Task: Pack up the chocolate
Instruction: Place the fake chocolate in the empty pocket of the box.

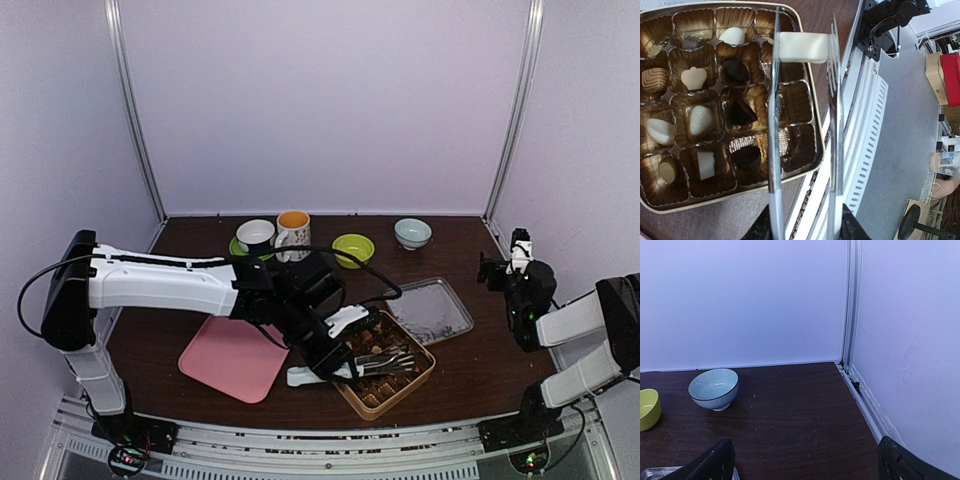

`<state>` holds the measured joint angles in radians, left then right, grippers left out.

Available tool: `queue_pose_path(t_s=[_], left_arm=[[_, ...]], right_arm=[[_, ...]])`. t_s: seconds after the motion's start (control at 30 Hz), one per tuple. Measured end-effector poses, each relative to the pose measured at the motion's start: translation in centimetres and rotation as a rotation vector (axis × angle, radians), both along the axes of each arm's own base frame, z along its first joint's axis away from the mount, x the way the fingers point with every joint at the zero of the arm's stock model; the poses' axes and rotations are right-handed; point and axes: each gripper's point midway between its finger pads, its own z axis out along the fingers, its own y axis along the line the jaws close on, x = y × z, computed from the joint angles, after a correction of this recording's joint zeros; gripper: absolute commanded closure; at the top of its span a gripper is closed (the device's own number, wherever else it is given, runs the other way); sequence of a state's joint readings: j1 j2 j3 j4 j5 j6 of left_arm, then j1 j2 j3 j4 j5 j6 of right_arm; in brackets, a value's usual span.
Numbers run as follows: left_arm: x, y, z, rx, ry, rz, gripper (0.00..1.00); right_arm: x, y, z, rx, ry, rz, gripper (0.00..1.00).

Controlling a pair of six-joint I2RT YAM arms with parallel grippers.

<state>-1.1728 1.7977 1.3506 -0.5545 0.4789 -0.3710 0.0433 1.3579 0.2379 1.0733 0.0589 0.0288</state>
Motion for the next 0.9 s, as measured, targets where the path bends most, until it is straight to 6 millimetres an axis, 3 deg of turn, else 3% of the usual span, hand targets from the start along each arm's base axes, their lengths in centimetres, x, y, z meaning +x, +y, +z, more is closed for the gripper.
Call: queue_pose_path(t_s=[0.7, 0.9], left_arm=[[0.0, -0.1, -2.1, 0.044, 0.022, -0.003, 0.72], [0.1, -0.1, -2.2, 0.048, 0.013, 0.003, 0.64]], right_arm=[[0.0, 0.0, 0.0, 0.000, 0.000, 0.000, 0.00], [0.0, 0.0, 0.0, 0.000, 0.000, 0.000, 0.00]])
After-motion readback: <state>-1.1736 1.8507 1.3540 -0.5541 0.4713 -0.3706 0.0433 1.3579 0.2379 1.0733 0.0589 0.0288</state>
